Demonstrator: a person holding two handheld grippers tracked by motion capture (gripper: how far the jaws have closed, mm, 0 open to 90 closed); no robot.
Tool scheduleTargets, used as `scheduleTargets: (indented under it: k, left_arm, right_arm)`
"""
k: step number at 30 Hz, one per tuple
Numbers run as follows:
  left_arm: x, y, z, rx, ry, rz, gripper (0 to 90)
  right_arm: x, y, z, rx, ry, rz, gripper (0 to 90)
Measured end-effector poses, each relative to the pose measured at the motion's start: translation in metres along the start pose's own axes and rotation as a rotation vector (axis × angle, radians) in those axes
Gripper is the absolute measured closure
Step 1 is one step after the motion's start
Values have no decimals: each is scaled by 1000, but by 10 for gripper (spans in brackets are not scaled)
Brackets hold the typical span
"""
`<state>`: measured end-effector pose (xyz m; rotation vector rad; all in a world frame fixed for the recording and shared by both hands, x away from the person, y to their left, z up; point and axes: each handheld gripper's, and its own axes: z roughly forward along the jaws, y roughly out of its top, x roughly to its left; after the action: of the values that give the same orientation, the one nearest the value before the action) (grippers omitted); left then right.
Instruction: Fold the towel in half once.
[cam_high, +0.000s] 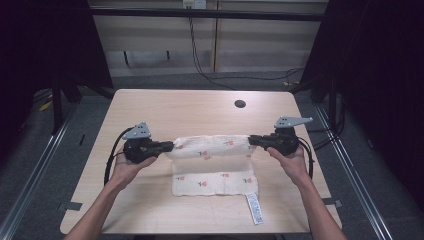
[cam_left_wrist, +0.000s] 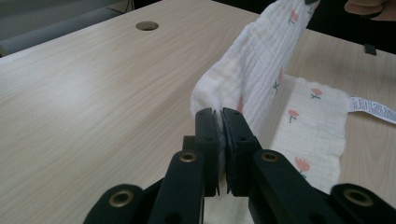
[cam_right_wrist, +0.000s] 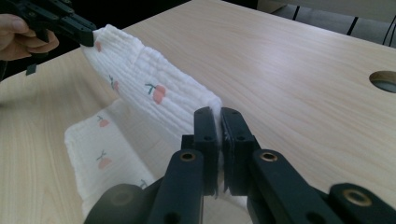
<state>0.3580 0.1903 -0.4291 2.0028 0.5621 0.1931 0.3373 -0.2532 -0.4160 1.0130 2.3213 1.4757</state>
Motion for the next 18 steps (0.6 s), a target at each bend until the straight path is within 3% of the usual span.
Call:
scheduleTargets:
  k: [4, 8, 9, 15, 18]
  left_arm:
    - [-2, -9, 6, 17, -11, -6, 859]
    - [-7, -14, 12, 57, -9, 15, 855]
    - [-8, -15, 13, 60, -19, 11, 854]
    - [-13, -20, 9, 93, -20, 32, 852]
    - [-20, -29, 11, 89, -28, 25, 843]
  right_arm:
    - [3, -11, 1, 37, 1, -3, 860]
    - [4, -18, 3, 57, 2, -6, 859]
    - [6, -22, 2, 56, 7, 15, 856]
    - [17, -29, 0, 73, 23, 2, 856]
    - [21, -35, 0, 95, 25, -8, 854]
